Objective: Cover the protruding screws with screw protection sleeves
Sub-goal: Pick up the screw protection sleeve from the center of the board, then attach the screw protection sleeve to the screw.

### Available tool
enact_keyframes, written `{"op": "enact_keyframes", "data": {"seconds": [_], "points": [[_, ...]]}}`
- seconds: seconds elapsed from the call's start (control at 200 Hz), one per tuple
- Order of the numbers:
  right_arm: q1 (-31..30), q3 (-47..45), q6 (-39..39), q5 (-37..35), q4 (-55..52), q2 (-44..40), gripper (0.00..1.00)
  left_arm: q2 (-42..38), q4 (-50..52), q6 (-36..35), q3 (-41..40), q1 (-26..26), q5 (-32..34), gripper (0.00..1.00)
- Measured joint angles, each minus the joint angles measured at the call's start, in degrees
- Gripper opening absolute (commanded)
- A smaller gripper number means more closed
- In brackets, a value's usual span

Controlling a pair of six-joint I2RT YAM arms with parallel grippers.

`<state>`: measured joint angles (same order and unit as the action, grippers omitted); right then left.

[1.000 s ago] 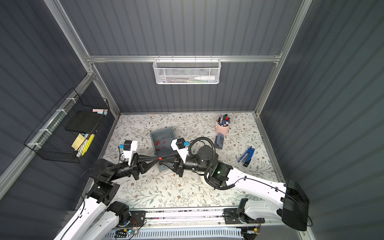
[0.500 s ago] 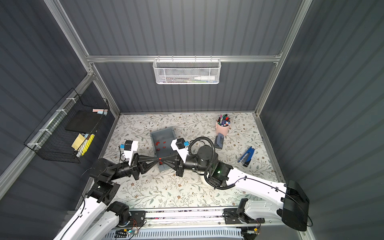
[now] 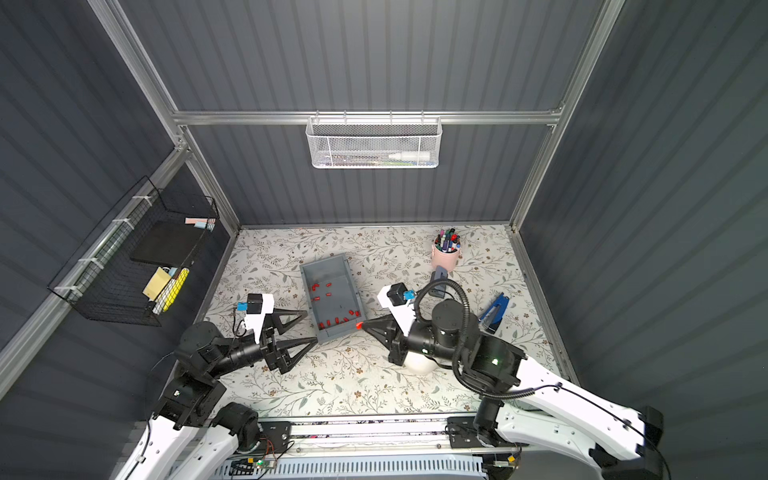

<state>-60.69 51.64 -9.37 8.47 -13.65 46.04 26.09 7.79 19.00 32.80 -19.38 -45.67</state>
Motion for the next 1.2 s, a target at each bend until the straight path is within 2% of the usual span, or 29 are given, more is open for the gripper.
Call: {"op": "enact_keyframes", "data": {"seconds": [0.195, 0.29, 0.395, 0.58, 0.755, 1.0, 1.196], "points": [[0.00, 9.51, -1.81, -16.17, -27.41, -1.09, 0.00, 0.85, 6.49, -3.82, 1.20, 0.00, 1.95, 0.99], [0.09, 14.21, -3.30, -22.97, -38.88, 3.28, 0.00, 0.94, 8.76, -5.09, 1.73, 0.00, 2.99, 0.99], [1.99, 17.55, -4.28, -26.47, -46.95, 9.31, 0.00, 0.92, 10.69, -6.27, 2.10, 0.00, 4.11, 0.99], [8.66, 19.58, -5.35, -26.91, -56.06, 17.40, 0.00, 0.57, 13.49, -8.02, 2.47, 0.00, 6.12, 0.99], [14.64, 21.94, -5.90, -25.40, -60.33, 22.45, 0.00, 0.57, 15.69, -9.16, 3.34, 0.00, 7.72, 0.99], [15.06, 22.18, -7.17, -23.26, -61.40, 31.01, 0.00, 0.57, 17.31, -10.10, 3.72, 0.00, 8.76, 0.99], [15.06, 22.18, -7.15, -23.04, -61.29, 32.74, 0.00, 0.57, 17.79, -10.45, 3.76, 0.00, 8.83, 0.99]]}}
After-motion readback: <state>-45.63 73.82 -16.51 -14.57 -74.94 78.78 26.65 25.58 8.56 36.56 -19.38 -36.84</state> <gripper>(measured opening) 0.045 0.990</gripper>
